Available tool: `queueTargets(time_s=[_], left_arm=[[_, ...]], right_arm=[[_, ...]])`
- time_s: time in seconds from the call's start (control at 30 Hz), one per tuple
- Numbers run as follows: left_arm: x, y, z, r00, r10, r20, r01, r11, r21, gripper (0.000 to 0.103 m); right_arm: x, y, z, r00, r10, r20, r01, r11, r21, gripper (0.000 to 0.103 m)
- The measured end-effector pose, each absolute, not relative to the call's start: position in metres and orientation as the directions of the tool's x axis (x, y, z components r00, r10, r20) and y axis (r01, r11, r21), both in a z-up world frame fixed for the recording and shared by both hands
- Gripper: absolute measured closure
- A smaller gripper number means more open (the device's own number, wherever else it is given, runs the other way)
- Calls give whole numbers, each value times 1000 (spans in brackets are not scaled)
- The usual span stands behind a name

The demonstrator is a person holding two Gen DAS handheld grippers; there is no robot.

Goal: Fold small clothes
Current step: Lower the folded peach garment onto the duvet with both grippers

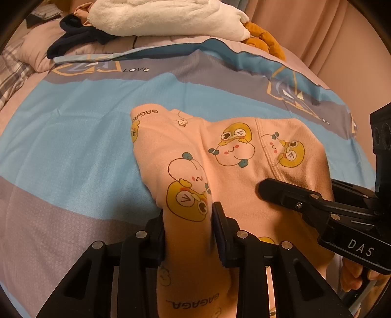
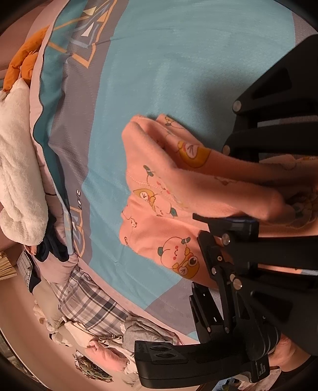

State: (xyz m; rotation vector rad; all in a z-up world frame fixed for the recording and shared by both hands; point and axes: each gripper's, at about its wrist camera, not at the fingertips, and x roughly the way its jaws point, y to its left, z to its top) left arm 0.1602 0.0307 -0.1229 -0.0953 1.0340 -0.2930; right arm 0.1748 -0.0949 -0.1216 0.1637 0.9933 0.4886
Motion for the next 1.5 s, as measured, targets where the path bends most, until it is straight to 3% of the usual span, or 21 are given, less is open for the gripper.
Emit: queueTargets(time_s=[0.43,1.27,1.5], left_arm=[[161,31,-124,472,-281,-835,192,958,-214,71],[165,33,-124,471,-221,-854,154,974,-167,48],[165,33,-124,467,-212,-859,147,976,-161,47]], right_arm=[[176,-96,-124,439,454,-775,-310,887,343,73],[175,-101,-130,423,420,-803,-268,904,332,64],[175,-101,-129,425,401,-812,-266,912,311,57]])
